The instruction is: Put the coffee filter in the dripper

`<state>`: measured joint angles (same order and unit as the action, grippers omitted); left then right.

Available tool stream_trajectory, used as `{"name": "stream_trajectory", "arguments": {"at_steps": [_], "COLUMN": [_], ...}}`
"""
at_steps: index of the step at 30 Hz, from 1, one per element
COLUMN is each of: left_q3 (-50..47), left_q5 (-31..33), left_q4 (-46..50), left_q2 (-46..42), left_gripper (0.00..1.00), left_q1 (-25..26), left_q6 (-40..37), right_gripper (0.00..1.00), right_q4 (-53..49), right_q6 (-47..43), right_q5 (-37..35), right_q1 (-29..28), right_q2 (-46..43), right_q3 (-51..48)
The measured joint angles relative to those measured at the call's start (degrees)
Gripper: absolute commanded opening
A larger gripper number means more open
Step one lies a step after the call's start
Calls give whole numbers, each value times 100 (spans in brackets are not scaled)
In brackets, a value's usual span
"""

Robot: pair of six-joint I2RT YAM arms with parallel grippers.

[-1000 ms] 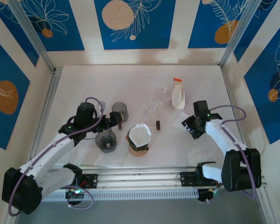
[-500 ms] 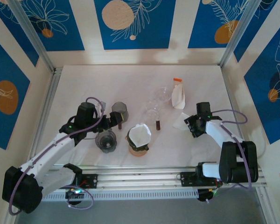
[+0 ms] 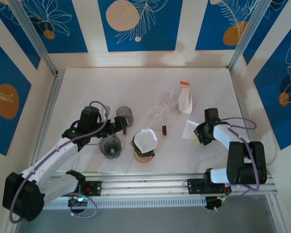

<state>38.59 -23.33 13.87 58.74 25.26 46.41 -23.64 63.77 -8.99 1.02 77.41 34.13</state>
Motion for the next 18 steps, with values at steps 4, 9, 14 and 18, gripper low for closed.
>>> {"name": "stream_trajectory", "arguments": {"at_steps": [4, 9, 14, 18], "left_q3": [0, 0, 0, 0], "left_q5": [0, -13, -17, -17], "left_q4": [-15, -35, -105, -114], "left_q2": [52, 90, 103, 103], "left_gripper": [100, 100, 100, 100], "left_q1": [0, 0, 0, 0], "left_q6": [2, 2, 4, 4], "right_gripper": [2, 0, 0, 0], "right_q4": [48, 343, -136, -479], "right_q6": [-149, -498, -1038, -1508], "right_q5": [-31, -85, -492, -927], "right_q1": [17, -98, -413, -752], "right_q2": [-39, -267, -505, -601], "right_q3": [-28, 26, 702, 1211]}}
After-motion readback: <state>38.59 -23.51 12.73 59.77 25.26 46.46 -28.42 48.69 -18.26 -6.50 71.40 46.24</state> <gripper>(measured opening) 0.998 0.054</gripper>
